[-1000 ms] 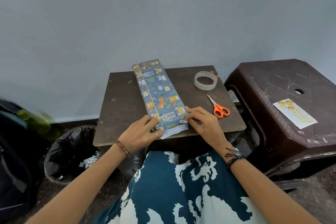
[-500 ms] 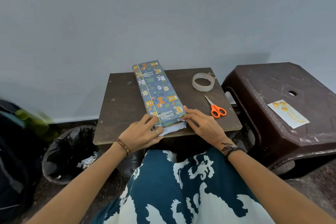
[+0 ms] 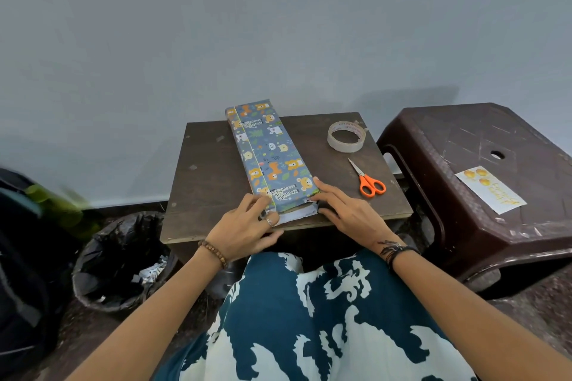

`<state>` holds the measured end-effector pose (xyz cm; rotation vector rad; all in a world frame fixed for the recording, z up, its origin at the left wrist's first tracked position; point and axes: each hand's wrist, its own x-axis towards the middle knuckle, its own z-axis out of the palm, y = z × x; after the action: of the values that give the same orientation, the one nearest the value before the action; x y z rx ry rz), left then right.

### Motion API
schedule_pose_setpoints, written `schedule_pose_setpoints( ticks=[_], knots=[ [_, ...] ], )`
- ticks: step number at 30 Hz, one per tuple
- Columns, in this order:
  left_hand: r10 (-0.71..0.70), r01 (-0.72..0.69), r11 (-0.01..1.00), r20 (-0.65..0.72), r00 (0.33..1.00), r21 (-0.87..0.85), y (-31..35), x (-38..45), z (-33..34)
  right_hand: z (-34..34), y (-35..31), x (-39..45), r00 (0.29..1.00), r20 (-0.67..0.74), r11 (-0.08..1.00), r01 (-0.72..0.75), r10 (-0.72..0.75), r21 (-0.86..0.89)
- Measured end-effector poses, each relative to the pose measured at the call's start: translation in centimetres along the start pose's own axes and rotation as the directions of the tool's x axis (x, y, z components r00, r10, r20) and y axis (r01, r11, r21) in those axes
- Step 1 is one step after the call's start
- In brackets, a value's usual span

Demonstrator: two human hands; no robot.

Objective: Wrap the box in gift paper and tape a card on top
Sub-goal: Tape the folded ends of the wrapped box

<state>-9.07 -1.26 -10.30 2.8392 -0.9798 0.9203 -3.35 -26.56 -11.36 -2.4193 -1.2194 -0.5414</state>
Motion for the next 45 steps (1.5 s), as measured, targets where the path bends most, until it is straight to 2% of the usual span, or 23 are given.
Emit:
schedule_pose_setpoints(
  ticks=[7, 16, 23, 26, 31, 33, 39, 45],
  knots=[
    [-0.03, 0.032, 0.997, -0.02, 0.999, 0.068, 1.0, -0.8, 0.8, 0.3, -0.3, 0.4, 0.997, -0.072, 1.0, -0.023, 0.023, -0.003],
    [-0.14, 0.14, 0.99, -0.005, 0.99, 0.016, 2.0, -0.4, 0.8, 0.0, -0.2, -0.1, 0.996, -0.009, 0.989, -0.087, 0.088, 0.122],
    [-0.235, 0.236, 0.972, -0.043, 0.971, 0.008, 1.5, 0.1, 0.5, 0.1, -0.5, 0.3, 0.998, -0.003, 0.992, -0.061, 0.062, 0.106],
    [-0.243, 0.243, 0.97, -0.068, 0.968, 0.001, 0.6, 0.4, -0.6, 0.3, -0.9, 0.9, 0.997, -0.068, 0.993, -0.03, 0.038, 0.11],
    [-0.288, 0.287, 0.957, -0.017, 0.957, -0.047, -0.4, 1.2, -1.6, 0.9, -1.8, 2.8, 0.95, -0.29, 0.978, -0.055, 0.113, 0.203],
    [-0.276, 0.275, 0.961, -0.043, 0.96, -0.03, -0.6, 1.5, -1.7, 1.2, -1.8, 3.1, 0.931, -0.344, 0.978, -0.053, 0.122, 0.202],
    [-0.17, 0.177, 0.984, -0.173, 0.97, 0.021, -0.6, 1.6, -0.7, 1.5, -1.1, 3.0, 0.911, -0.385, 0.975, -0.068, 0.147, 0.21],
    [-0.066, 0.082, 0.981, -0.096, 0.993, 0.174, 0.1, 3.2, 1.1, 1.6, -1.7, 3.3, 0.913, -0.382, 0.978, -0.069, 0.141, 0.195]
  ],
)
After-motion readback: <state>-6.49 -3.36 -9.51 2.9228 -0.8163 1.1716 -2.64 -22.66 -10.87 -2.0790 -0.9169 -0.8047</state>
